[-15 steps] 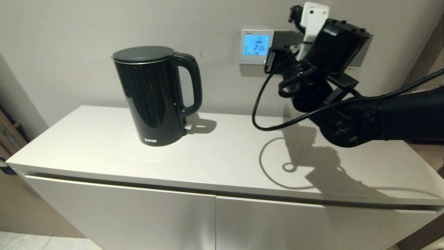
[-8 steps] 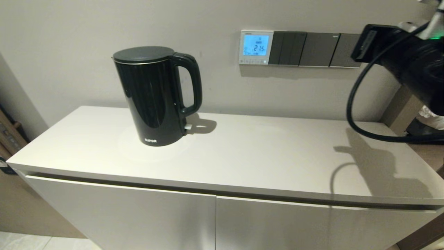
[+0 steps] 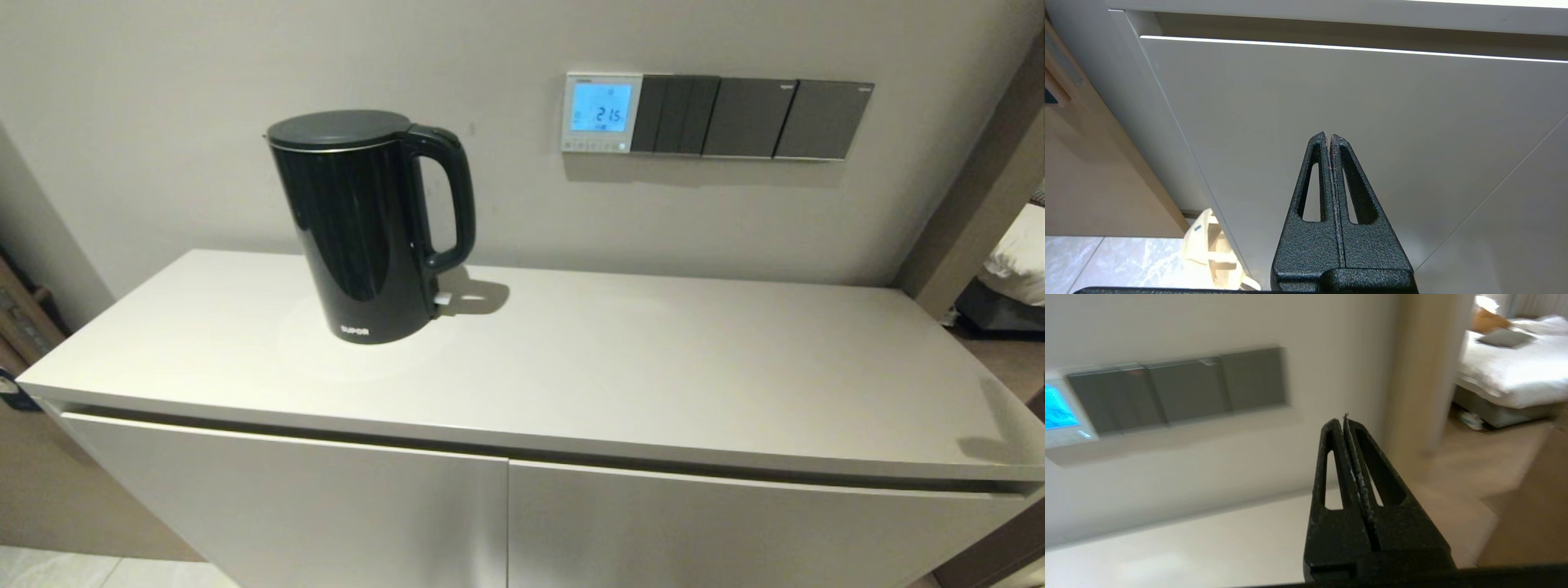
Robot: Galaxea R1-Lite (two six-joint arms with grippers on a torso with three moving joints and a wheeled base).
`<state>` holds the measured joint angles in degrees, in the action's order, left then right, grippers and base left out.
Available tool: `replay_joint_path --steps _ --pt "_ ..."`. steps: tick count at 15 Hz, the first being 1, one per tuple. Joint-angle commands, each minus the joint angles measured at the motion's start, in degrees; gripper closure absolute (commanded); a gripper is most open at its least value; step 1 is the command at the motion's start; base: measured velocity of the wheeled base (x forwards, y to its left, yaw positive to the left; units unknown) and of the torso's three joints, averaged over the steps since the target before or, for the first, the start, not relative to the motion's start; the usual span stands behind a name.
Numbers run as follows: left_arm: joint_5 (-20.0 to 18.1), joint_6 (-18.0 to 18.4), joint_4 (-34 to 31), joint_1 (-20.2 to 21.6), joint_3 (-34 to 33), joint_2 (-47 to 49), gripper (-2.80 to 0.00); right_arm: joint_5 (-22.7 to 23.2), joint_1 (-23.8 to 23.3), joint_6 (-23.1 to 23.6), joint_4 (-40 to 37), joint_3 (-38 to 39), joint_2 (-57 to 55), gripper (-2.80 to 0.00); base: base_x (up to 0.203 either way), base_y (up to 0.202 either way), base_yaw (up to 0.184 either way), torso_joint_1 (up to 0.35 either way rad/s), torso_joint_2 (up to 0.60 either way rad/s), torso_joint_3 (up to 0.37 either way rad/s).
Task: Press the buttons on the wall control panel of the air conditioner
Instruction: Turn off the central air conditioner
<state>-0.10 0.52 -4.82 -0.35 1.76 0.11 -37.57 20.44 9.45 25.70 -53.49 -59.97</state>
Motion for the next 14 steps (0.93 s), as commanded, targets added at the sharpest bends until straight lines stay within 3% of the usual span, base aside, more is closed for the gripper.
replay_joint_path --steps 1,4,7,11,14 --pt "0.0 0.0 0.0 0.0 0.0 0.0 0.0 -2.7 0.0 0.1 -2.7 2.5 8.0 0.0 0.0 0.0 0.0 0.0 0.0 0.0" --pt "0.0 0.0 0.0 0.0 0.0 0.0 0.0 -5.1 -0.3 0.0 -8.4 6.2 16.0 0.0 0.0 0.0 0.0 0.0 0.0 0.0" --pt "0.0 0.0 0.0 0.0 0.0 0.0 0.0 -6.3 -3.6 0.1 -11.0 12.4 23.5 0.0 0.0 0.0 0.0 0.0 0.0 0.0" --pt "0.0 0.0 0.1 0.0 0.0 0.0 0.0 -6.4 -7.3 0.2 -22.2 14.4 33.8 0.0 0.0 0.0 0.0 0.0 0.0 0.0" --pt "0.0 0.0 0.0 0.0 0.0 0.0 0.0 -6.0 -7.5 -0.2 -24.1 16.8 38.9 0.0 0.0 0.0 0.0 0.0 0.0 0.0"
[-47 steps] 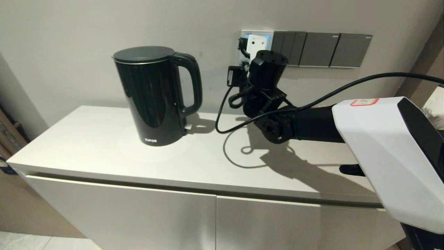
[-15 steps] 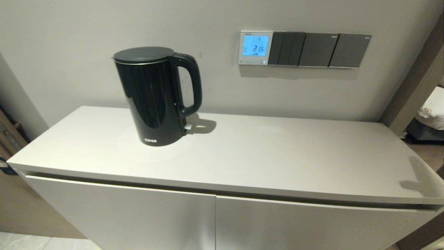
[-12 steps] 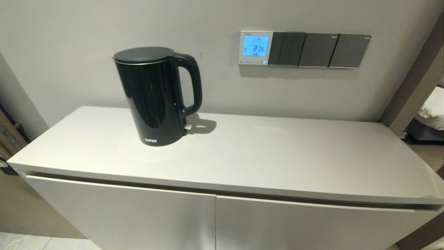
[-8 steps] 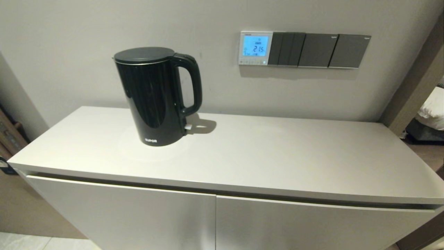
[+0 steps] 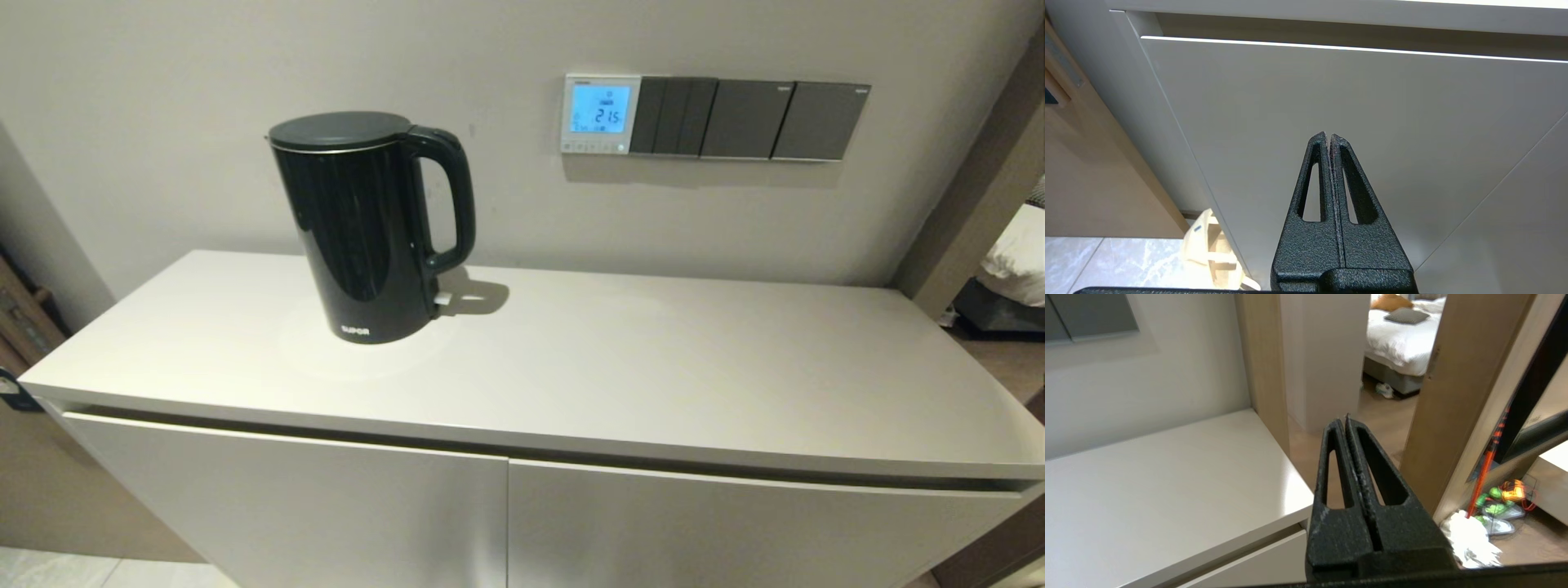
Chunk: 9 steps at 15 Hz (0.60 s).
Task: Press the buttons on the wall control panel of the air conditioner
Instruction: Turn off the central air conditioner
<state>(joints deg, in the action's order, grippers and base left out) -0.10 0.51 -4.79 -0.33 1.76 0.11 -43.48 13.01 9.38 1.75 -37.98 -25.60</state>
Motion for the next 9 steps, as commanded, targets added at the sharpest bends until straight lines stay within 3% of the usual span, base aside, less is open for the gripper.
replay_joint_path --steps 1,4,6,9 --pt "0.0 0.0 0.0 0.0 0.0 0.0 0.0 0.4 0.2 -0.7 0.0 2.6 6.2 0.0 0.0 0.0 0.0 0.0 0.0 0.0" --pt "0.0 0.0 0.0 0.0 0.0 0.0 0.0 2.4 -0.6 -2.8 0.0 10.0 9.2 0.0 0.0 0.0 0.0 0.0 0.0 0.0" --pt "0.0 0.0 0.0 0.0 0.0 0.0 0.0 -0.4 -1.2 -4.1 -0.2 14.5 9.5 0.0 0.0 0.0 0.0 0.0 0.0 0.0" --pt "0.0 0.0 0.0 0.0 0.0 0.0 0.0 -0.3 -8.7 -4.6 -0.3 16.3 8.1 0.0 0.0 0.0 0.0 0.0 0.0 0.0"
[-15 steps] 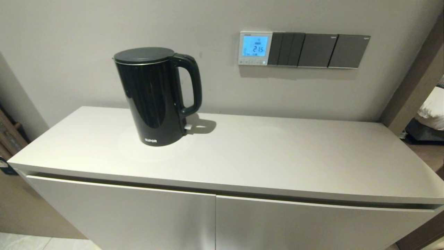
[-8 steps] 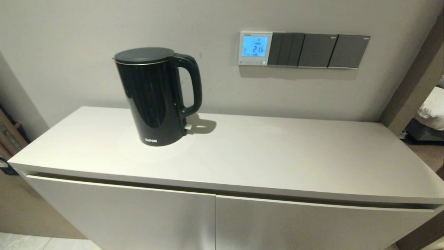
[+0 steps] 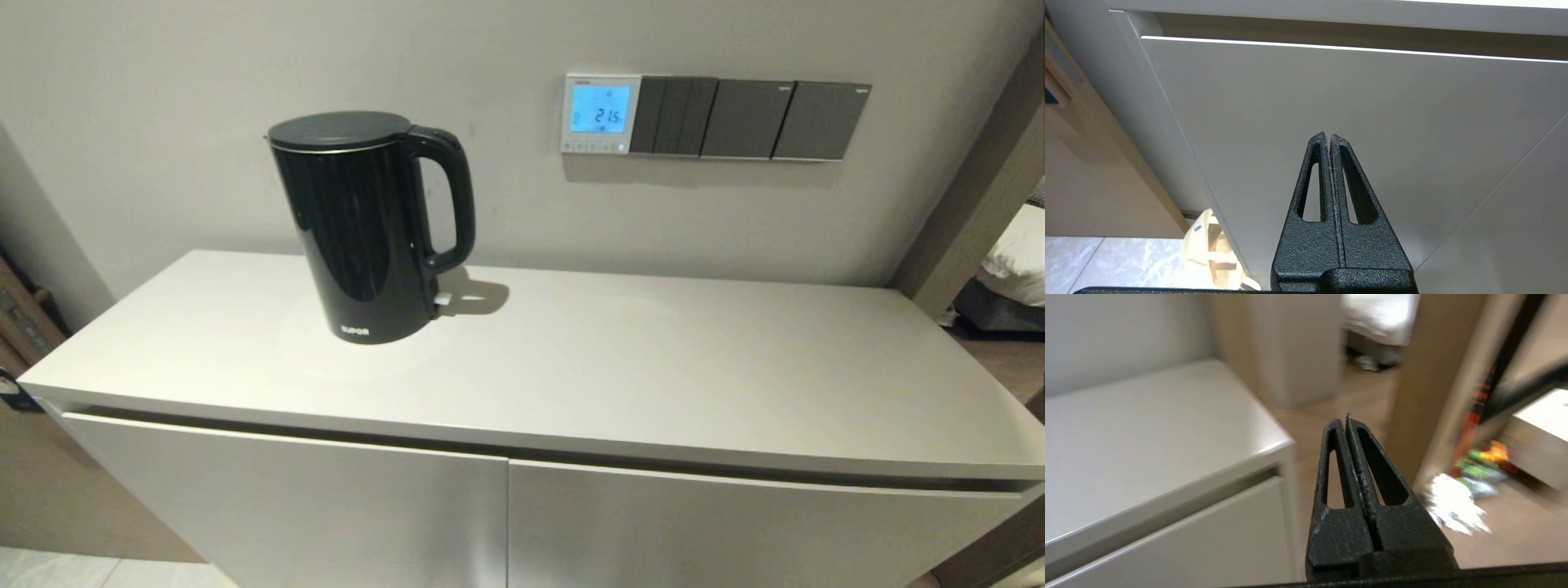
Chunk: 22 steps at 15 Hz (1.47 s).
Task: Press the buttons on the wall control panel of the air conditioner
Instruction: Turn off the central air conditioner
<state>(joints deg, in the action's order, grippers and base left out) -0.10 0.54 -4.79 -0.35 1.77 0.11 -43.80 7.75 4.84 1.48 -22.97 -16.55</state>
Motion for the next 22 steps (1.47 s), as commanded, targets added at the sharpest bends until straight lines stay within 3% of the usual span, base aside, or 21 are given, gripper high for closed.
replay_joint_path --steps 1,4,6,7,11,16,18,22 --pt "-0.1 0.0 0.0 0.0 0.1 0.0 0.0 1.6 -4.6 -0.5 0.2 3.5 -1.2 0.0 0.0 0.0 0.0 0.0 0.0 0.0" --pt "0.0 -0.1 0.0 0.0 0.0 0.0 0.0 9.6 -4.8 -7.1 0.6 10.3 0.0 0.0 0.0 0.0 0.0 0.0 0.0 0.0" --pt "0.0 0.0 0.0 0.0 0.0 0.0 0.0 12.2 -5.4 -9.3 2.0 14.9 0.5 0.0 0.0 0.0 0.0 0.0 0.0 0.0" --pt "0.0 0.0 0.0 0.0 0.0 0.0 0.0 15.9 -5.3 -10.3 4.3 17.0 0.5 0.0 0.0 0.0 0.0 0.0 0.0 0.0" --pt "0.0 0.0 0.0 0.0 0.0 0.0 0.0 30.8 -5.7 -10.5 7.9 22.7 4.7 0.0 0.0 0.0 0.0 0.0 0.0 0.0" --pt "0.0 0.0 0.0 0.0 0.0 0.0 0.0 41.3 -7.0 -10.4 3.6 22.7 10.9 0.0 0.0 0.0 0.0 0.0 0.0 0.0" --pt "0.0 0.0 0.0 0.1 0.1 0.0 0.0 42.7 -7.1 -9.6 -0.4 22.6 15.0 0.0 0.0 0.0 0.0 0.0 0.0 0.0" --pt "0.0 0.0 0.0 0.0 0.0 0.0 0.0 42.9 -7.1 -9.2 -1.4 22.5 16.2 0.0 0.0 0.0 0.0 0.0 0.0 0.0"
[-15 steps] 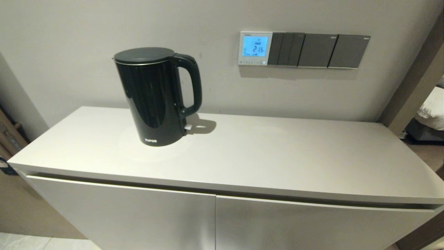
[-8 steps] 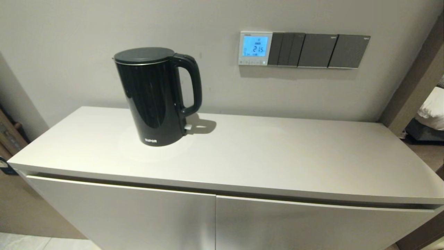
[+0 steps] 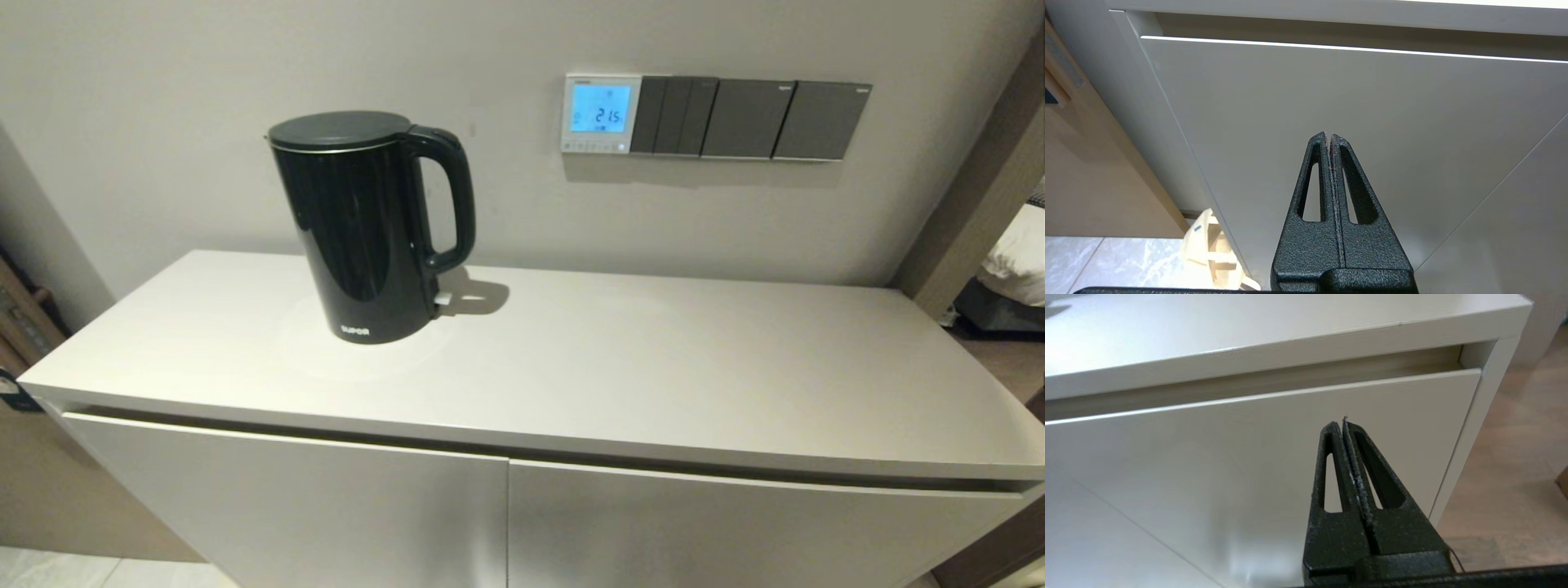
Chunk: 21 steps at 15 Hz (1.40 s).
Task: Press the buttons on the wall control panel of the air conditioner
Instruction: Turn off the central air conditioner
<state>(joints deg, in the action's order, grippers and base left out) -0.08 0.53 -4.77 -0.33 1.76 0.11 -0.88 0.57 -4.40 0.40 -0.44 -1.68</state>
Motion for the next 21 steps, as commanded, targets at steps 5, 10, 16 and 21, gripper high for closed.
replay_joint_path --steps 5,10,16,21 --pt "0.0 0.0 -0.1 0.0 0.0 0.0 0.0 0.0 0.0 -0.5 -0.9 -0.2 1.0 0.0 0.0 0.0 0.0 0.0 0.0 0.0" --pt "0.0 0.0 0.0 0.0 0.0 0.0 0.0 0.1 0.0 2.1 -2.1 -0.5 1.0 0.0 0.0 0.0 0.0 0.0 0.0 0.0" --pt "0.0 0.0 -0.1 0.0 0.0 0.0 0.0 2.1 0.1 9.4 -2.1 -0.1 1.0 0.0 0.0 0.0 0.0 0.0 0.0 0.0" --pt "0.0 0.0 -0.1 0.0 0.0 0.0 0.0 2.7 0.1 9.5 -3.2 -0.6 1.0 0.0 0.0 0.0 0.0 0.0 0.0 0.0"
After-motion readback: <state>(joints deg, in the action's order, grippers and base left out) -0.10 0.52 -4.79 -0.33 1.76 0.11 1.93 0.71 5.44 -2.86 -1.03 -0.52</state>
